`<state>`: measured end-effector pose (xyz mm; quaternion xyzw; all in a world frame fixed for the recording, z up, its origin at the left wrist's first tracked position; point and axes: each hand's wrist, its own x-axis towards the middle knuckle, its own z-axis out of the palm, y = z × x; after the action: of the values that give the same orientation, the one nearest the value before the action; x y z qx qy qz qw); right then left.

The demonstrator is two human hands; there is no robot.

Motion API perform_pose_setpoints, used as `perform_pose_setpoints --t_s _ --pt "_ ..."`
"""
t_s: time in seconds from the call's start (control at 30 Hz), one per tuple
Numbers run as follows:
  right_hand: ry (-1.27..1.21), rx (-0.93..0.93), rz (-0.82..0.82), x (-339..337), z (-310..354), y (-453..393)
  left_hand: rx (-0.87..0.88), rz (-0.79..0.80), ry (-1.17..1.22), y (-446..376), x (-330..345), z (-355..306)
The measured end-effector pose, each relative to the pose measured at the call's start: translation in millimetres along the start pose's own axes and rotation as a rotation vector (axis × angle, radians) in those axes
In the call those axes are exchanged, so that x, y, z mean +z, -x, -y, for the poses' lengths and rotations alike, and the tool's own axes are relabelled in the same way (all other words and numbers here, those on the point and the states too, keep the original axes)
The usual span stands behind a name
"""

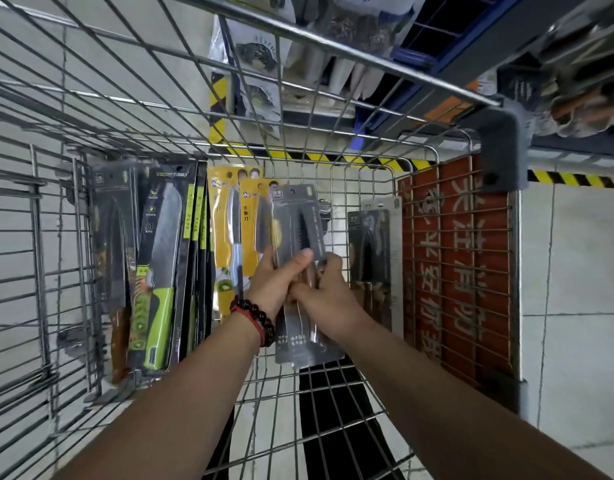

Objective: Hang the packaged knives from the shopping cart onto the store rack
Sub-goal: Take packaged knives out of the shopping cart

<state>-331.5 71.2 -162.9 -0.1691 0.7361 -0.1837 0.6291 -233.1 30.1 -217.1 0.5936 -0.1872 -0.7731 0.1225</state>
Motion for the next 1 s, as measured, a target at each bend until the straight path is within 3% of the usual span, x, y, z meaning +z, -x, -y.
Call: perform_pose_setpoints --t_s 0.13,0.47,0.53,0.63,0.73,0.87,1.0 --pt "-0.155 -0.001 0.049 -19.1 -1.0 10.4 -0.03 0.023 0.086 0.7 -6.1 -7.4" --pt "-0.29 -0.154 -0.103 -45.6 -3.1 12.9 -0.138 0.168 0.257 4.8 -14.9 -12.9" --pt "-0.184 -0.215 -0.093 -42.9 -2.2 14.3 -0.147 0.187 0.278 4.3 -16.8 -11.4" --pt "0.18 -0.378 -0.111 -34.3 -6.2 15.0 -0.179 0.213 0.308 6.6 -21.7 -11.4" --pt "0.436 -0.479 -0.185 -24.0 -11.1 18.6 -0.084 0.305 0.266 8.7 -26.0 -17.4" --pt "0.494 -0.498 -0.206 -21.0 -20.7 24.3 -0.039 0.447 0.188 5.5 -28.0 -24.6" --pt "0.282 -0.463 -0.206 -22.8 -17.7 25.0 -0.024 0.447 0.136 8.3 -30.1 -28.8"
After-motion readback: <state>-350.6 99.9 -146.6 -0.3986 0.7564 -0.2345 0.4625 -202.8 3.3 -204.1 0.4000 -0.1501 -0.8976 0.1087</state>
